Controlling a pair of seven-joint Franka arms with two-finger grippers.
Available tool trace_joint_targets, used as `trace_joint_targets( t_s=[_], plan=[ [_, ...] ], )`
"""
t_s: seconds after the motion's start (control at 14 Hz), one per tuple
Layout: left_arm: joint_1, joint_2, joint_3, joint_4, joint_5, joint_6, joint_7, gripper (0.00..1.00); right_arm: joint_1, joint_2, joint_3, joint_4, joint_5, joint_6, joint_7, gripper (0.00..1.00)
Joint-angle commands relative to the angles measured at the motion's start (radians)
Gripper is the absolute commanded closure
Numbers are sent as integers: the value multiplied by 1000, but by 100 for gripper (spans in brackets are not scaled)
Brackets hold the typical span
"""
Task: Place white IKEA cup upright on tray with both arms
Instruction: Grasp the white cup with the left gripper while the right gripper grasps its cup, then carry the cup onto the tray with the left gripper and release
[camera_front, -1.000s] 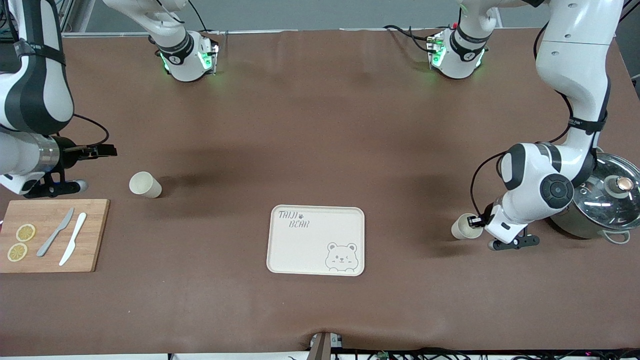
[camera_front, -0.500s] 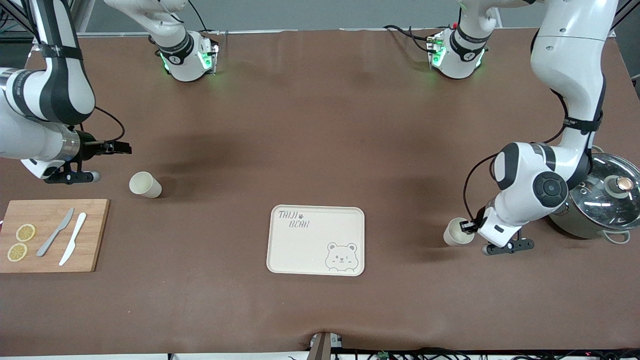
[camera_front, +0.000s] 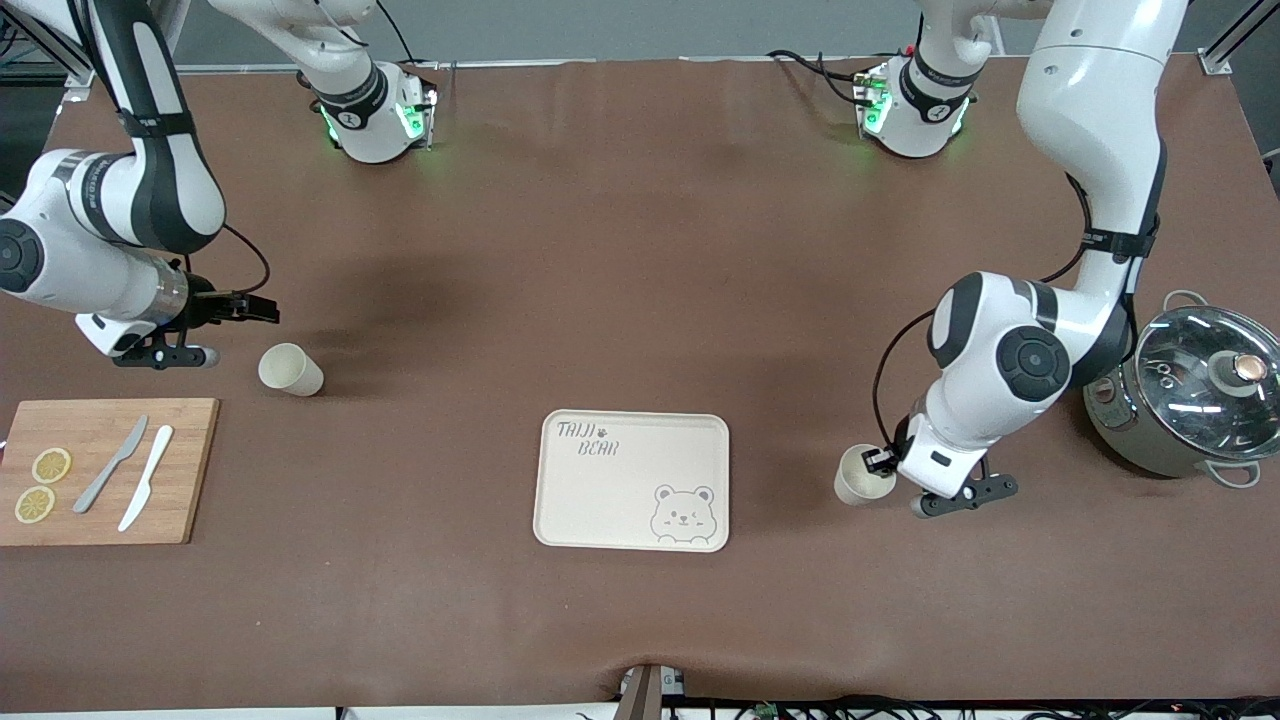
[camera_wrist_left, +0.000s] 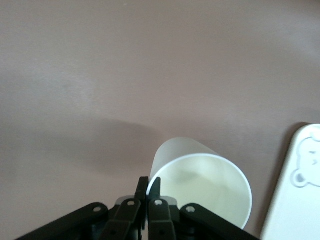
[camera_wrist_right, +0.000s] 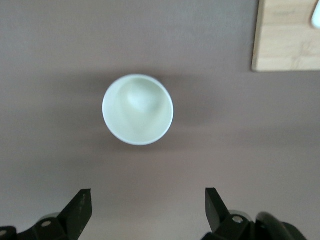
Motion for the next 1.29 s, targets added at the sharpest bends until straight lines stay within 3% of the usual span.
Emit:
trace_joint_targets(
  t_s=[0.0,0.36,0.64,0.86,1.0,1.21],
  plan=[
    [-53,47,4,89,-12,-25,-61,100,-24,18,12,-23,19,82,4,11],
    [-176,160,10,226,-11,-26,-239,100,-36,96,12,-23,17,182,1,39],
    [-241,236,16,300,-11,-23,-314,100,-41,143,12,-21,17,251,1,53],
    [-265,250,12,303,-11,-25,-376,100,-41,167,14,-20,17,286,1,76],
    [-271,265,12,303,-12,-26,-391,100,-45,181,14,-12,19,292,-2,81],
    [-290,266,12,300,-12,-29,-423,100,-45,187,14,-10,19,294,-4,99]
  ],
)
